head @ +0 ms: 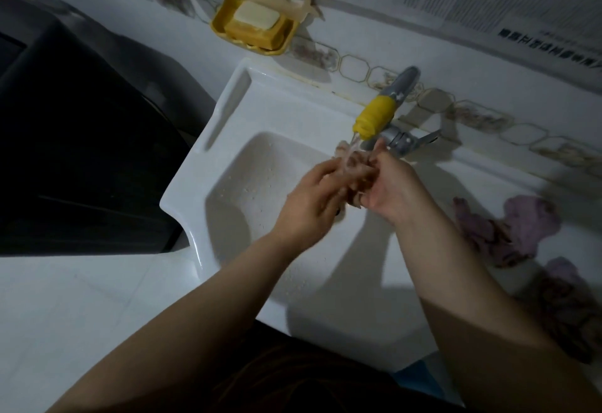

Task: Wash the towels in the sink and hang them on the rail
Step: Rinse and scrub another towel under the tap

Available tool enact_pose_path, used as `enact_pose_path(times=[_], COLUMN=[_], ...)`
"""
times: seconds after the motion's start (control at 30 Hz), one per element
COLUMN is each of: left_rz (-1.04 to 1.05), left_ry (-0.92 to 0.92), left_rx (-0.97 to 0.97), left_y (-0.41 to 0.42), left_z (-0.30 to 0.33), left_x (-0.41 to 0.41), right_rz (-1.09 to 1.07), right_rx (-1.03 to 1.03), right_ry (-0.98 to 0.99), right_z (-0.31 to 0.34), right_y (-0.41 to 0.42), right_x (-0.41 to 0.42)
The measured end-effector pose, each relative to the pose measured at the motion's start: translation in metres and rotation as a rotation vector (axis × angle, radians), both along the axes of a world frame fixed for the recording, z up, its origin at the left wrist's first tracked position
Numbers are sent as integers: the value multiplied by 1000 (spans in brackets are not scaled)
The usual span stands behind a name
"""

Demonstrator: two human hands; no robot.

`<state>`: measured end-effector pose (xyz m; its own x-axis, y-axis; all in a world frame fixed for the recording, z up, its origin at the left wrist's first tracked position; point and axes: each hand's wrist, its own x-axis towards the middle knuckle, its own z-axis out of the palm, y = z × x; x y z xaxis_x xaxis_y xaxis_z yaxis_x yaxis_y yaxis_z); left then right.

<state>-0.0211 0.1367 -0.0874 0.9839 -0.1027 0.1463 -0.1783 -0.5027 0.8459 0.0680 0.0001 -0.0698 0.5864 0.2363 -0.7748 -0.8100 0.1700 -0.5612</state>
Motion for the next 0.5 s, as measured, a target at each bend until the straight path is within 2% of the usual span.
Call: enact_pose_path(times=[0.07, 0.13, 0.23, 0.33, 0.4, 0.47, 0.5], left_rz=[-96, -154, -184, -113, 84, 328, 362], left_ry=[-114, -170, -180, -301, -266, -4, 166], left_rx=[241, 368, 411, 433, 279, -31, -170], left_y=[0, 3, 13, 12, 6, 4, 5], left_z=[-8, -14, -12, -5, 1, 8, 11], left_x=[-6, -9, -9, -10, -7, 6, 16], right_rz=[31, 50, 88, 129, 179, 297, 355], right_rx=[22, 12, 16, -92, -196, -288, -307], right_ry=[6, -84, -193, -259, -345, -442, -477], right_z=[2, -1, -5, -5, -4, 0, 3], right_y=[1, 1, -2, 0, 2, 2, 1], right_x=[-2, -6, -12, -9, -6, -4, -3])
